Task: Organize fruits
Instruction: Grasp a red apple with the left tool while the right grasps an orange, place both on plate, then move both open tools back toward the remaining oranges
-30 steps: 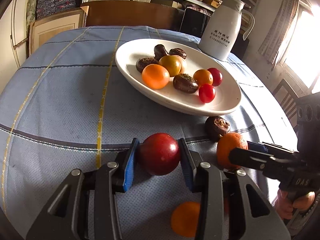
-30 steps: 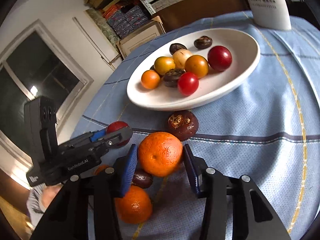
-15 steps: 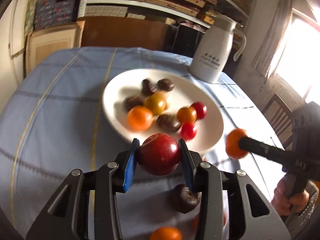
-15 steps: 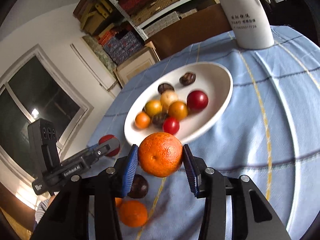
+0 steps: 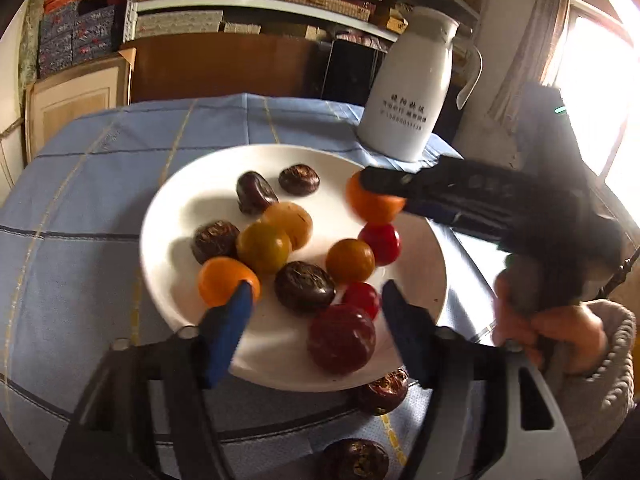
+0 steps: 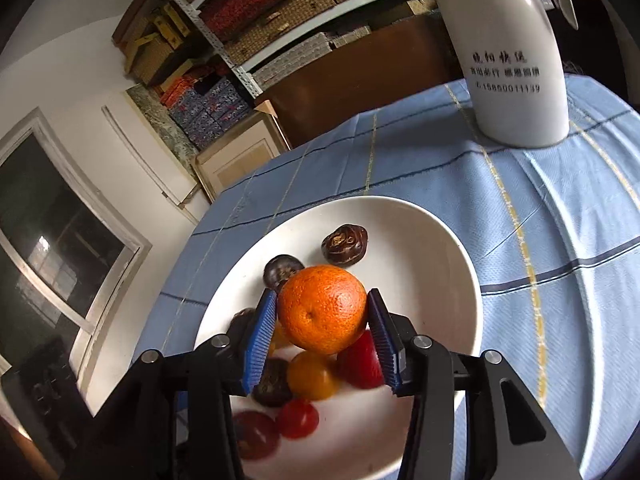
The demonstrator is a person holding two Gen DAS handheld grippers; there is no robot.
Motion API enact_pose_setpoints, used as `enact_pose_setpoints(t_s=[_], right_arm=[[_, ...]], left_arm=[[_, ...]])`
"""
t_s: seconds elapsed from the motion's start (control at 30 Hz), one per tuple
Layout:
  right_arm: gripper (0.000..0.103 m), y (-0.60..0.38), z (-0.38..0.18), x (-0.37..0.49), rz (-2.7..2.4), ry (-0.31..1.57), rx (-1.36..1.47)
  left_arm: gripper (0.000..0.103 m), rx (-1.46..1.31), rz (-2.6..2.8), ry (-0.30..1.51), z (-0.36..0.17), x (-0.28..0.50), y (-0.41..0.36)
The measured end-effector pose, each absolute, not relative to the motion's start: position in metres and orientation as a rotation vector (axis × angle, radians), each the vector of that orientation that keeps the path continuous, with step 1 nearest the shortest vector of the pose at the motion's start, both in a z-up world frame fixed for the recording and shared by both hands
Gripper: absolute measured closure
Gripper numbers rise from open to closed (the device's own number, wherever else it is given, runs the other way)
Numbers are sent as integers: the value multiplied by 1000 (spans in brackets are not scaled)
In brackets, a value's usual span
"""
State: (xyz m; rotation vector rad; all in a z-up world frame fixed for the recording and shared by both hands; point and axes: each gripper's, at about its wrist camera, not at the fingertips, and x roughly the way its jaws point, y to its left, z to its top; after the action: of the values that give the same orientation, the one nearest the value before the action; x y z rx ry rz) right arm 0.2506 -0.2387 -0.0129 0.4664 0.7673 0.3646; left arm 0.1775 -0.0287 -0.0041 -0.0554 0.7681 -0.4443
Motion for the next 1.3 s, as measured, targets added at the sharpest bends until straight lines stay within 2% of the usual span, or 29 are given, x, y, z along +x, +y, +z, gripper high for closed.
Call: enact_pose_setpoints(t_s=[0.07,0.17,0.37,0.5,0.73,0.8,0.9,1.13,1.3], right_arm=[[51,-242,-17,251,378,781,481],[50,-249,-13,241,372,760,493],[48,-251,-9,194,416,739,487],[47,-247,-21,157,451,770,492],[40,-239,-34,111,461,783,492],[40,-237,-36,103,468,781,485],[39,-235,-36,92,478,771,473],[26,-230,-37,71,518,777,442],[26,-215,-36,59,530,784,345]], left_arm=[[35,-56,-445,757,-1,175,-27],[28,-62,-431,741,3,170,-22],[27,-112,-369,721,2,157,5],[23,-176,-323,731,-8,140,27],[23,-188,-313,748,-20,81,45],[16,-173,-333,744,-19,65,45],[15,-86,-313,760,-21,50,37],[7,-28,-296,790,-23,43,30],[5,-30,-253,850,-32,47,33]])
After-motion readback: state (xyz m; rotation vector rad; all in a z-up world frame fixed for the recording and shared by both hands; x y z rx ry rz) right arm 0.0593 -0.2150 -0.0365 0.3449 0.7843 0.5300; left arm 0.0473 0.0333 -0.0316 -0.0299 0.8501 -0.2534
